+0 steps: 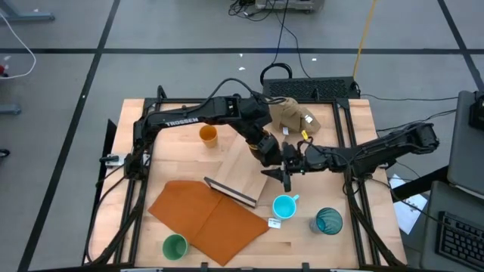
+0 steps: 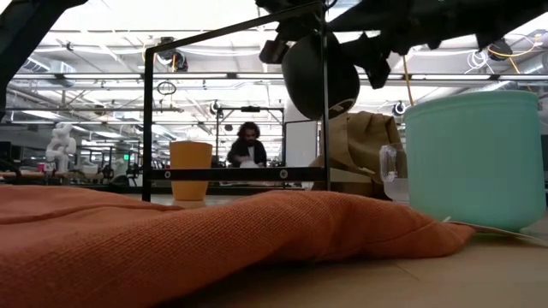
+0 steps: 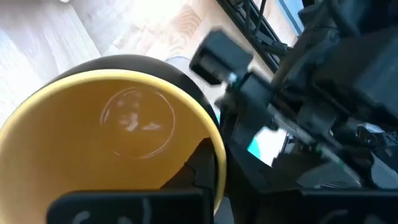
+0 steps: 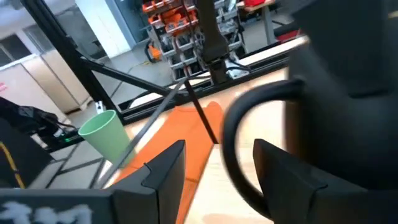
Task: Stack small to large cups/mugs on shelf
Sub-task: Put the black mug on the shelf
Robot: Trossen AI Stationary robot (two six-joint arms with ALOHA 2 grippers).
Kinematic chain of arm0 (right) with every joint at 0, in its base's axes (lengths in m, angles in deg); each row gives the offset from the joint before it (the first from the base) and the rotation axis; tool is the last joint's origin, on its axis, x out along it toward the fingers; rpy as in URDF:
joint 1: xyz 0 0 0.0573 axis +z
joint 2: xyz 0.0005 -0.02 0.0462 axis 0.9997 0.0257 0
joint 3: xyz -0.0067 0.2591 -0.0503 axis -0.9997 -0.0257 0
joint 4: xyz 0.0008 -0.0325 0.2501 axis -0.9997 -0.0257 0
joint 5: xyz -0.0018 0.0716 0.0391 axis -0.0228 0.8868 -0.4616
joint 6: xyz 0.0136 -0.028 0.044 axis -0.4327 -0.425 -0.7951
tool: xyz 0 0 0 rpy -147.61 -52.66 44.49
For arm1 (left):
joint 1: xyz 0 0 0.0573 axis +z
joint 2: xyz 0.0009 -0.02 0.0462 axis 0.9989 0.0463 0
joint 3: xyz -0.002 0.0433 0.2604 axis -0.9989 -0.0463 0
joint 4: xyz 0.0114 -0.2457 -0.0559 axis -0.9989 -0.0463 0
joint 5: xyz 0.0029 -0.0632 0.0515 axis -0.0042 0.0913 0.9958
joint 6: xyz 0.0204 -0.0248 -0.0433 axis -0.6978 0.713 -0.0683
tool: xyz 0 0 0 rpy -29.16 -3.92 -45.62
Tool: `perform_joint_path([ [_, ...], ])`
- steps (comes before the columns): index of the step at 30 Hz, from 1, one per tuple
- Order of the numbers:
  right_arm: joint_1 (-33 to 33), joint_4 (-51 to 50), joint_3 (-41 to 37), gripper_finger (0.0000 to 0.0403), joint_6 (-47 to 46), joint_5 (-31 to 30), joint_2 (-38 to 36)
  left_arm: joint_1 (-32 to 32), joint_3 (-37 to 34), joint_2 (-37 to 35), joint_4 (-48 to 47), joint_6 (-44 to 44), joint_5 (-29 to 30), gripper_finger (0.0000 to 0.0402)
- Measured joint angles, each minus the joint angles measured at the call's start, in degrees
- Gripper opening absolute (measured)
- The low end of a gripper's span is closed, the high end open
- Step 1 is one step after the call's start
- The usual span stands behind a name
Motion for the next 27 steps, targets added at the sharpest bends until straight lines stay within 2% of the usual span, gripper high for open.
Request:
perform_joint_path([
  [3,0.51,-1.44,2.79,0.0176,0.80,0.29,2.36,-0.02,0.00,0.00,-0.06,-0.13,-0.22,0.0013],
  [6,0.55,-5.37,6.15,0.0155,1.38,1.54,3.80,-0.12,0.00,0.00,-0.63,0.08,-0.56,0.0029],
  [10,0.53,-10.93,9.70,0.0083,4.55,3.53,4.02,-0.28,-0.01,-0.01,-0.18,-0.44,-0.56,0.0044],
  [13,0.48,-11.94,10.05,0.0020,5.97,4.79,4.02,-0.35,-0.02,0.00,-0.05,-0.42,-0.90,0.0035],
  [19,0.44,-13.01,10.09,0.0019,5.66,4.76,4.02,-0.28,-0.07,0.00,-0.02,0.02,-0.77,0.0018],
  [27,0.69,-17.06,9.89,0.0013,4.20,7.76,4.27,0.14,0.14,-0.13,1.15,-1.32,-0.42,0.0069],
])
